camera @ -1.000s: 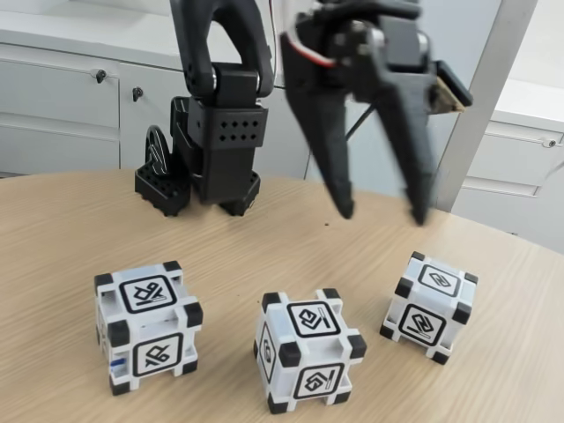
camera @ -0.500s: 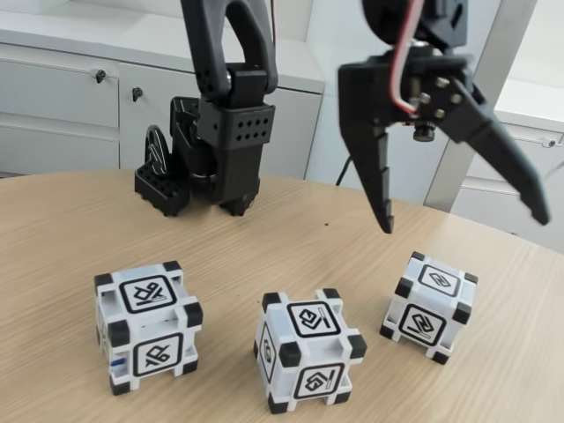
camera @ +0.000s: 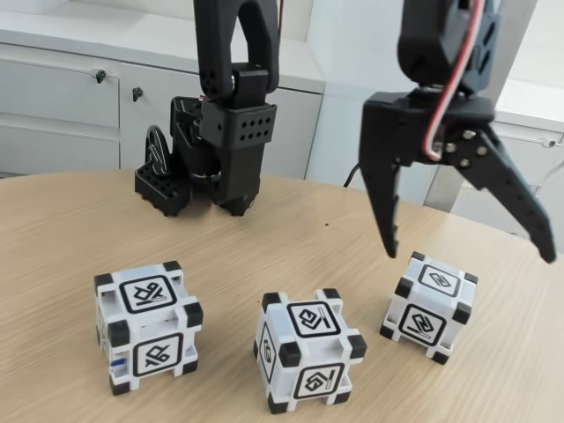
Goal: Stack cubes from left to right.
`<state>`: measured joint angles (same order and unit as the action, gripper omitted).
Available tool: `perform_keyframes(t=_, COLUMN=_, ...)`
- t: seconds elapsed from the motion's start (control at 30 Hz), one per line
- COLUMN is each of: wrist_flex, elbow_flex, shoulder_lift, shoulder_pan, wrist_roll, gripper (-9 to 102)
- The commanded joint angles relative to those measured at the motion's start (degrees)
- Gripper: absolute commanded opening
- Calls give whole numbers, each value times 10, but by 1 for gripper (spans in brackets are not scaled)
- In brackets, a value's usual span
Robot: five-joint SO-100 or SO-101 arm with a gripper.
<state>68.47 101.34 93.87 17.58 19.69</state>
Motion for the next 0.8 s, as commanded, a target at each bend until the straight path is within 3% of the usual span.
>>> perform_keyframes(t=0.0, wrist_flex=-5, elbow_flex=-46, shoulder_lift=-24, shoulder_pan=4, wrist_roll=-8, gripper=45)
perform_keyframes(t=0.77, wrist_flex=0, elbow_flex=-66, shoulder_lift=-116, shoulder_pan=4, wrist_roll=-42, gripper=43)
